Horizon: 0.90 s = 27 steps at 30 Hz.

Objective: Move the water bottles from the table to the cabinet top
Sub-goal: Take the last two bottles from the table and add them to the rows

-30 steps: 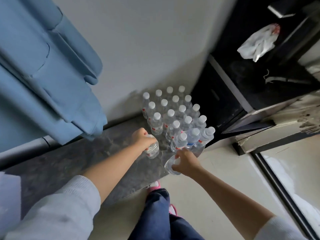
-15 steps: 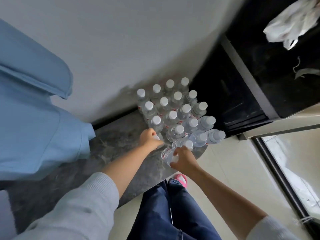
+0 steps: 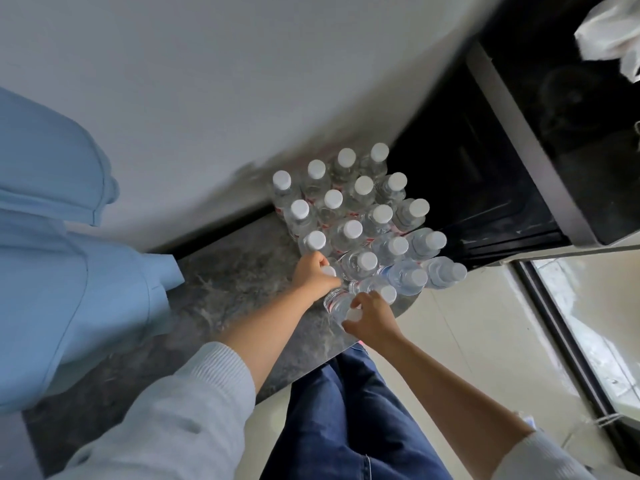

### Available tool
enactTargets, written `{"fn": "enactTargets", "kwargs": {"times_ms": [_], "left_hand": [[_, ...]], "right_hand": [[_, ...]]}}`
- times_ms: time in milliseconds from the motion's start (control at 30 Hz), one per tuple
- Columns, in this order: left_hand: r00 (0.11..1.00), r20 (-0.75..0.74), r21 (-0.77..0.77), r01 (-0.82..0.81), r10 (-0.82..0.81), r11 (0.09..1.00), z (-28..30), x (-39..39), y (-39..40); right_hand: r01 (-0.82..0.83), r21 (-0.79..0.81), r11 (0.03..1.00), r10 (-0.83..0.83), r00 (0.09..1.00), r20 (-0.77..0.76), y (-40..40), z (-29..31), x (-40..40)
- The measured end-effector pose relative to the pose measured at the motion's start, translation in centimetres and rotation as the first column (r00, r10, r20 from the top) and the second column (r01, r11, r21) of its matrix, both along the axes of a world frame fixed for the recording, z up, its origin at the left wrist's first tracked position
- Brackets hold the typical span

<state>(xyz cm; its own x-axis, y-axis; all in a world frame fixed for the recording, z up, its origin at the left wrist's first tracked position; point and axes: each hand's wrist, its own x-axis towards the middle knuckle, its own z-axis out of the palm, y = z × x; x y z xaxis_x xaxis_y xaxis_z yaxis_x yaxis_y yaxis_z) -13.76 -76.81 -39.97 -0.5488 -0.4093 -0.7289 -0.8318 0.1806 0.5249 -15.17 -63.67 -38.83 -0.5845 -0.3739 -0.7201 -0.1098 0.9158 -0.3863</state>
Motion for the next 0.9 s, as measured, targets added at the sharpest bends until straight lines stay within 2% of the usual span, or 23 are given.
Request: {"fn": "enactTargets", "kwargs": {"times_ms": [167,300,900], "left_hand": [[1.0,-0.018,0.088,0.022,-0.021,0.996,-0.1,-0.3,0.0],[0.998,0.024,0.174,0.054,-0.059,0.983,0.2,0.1,-0.8],[0.994,0.103,0.04,0.042,-0.046,0.998,1.6,3.9,-1.1]], "right_hand": [[0.003,0.001,1.0,-0.003,1.0,0.011,-0.4,-0.3,-0.3],[0.018,-0.002,1.0,-0.018,1.0,0.013,-0.8,-0.5,-0.4],[0.117,-0.013,0.993,-0.117,0.993,0.021,-1.7,0.2,-0.5]]}}
